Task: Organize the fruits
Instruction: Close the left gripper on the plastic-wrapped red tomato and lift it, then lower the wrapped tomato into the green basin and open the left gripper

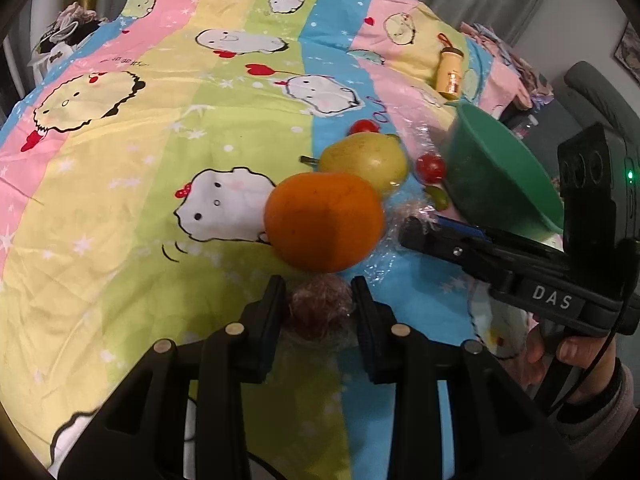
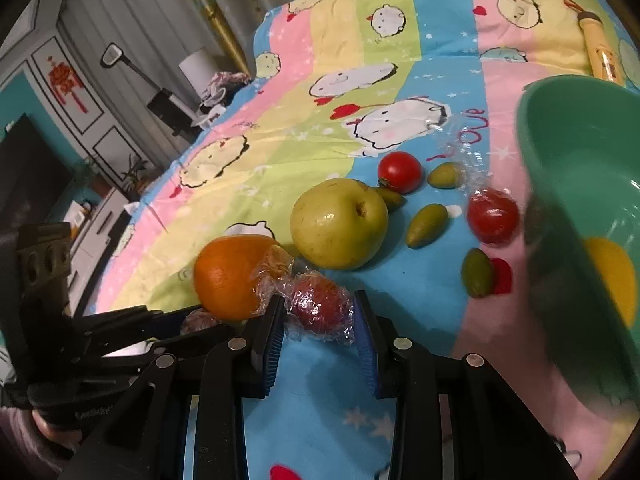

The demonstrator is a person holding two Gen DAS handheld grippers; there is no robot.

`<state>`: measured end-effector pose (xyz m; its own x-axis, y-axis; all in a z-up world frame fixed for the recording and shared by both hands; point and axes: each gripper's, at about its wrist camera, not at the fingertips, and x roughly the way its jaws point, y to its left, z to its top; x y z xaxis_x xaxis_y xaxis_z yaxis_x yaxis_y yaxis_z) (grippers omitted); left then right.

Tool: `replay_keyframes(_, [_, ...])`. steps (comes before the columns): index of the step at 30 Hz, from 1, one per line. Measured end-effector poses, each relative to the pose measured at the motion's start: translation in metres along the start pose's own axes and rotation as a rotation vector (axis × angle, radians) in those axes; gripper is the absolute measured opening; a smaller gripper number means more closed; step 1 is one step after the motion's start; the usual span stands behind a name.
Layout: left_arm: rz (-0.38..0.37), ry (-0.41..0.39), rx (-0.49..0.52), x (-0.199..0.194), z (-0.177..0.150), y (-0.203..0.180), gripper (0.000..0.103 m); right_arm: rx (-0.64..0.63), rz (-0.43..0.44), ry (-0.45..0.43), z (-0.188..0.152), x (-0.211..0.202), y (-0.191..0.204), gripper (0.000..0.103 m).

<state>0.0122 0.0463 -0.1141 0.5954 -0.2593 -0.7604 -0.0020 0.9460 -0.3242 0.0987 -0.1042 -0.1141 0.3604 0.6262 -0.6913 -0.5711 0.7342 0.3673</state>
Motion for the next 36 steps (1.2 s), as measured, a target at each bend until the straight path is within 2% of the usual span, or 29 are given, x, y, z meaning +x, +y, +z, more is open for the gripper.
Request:
replay_keyframes(7, [-0.052,-0.019,0.045,-0.02,0.0,-0.023,0.033,0.016,0.001,-0.075,-0.012,-0.054,-0.004,0.035])
replay_keyframes(17, [-0.165,-0.055,0.108,-0.031,0.026,-0.07,0.033,0.053,-0.062,-0.212,-0.008,-0.114,-0.023,0.035])
replay_keyframes(27, [-0.215,-0.071,0.219,-0.009,0.064,-0.129,0.033,0.123,-0.157,-0.293,-0.015,-0.145,-0.056,0.035])
replay_keyframes(36, [-0.203,-0.058,0.309,0.02,0.08,-0.167,0.033,0.169,-0.193,-0.331,-0.02,-0.158,-0.08,0.035])
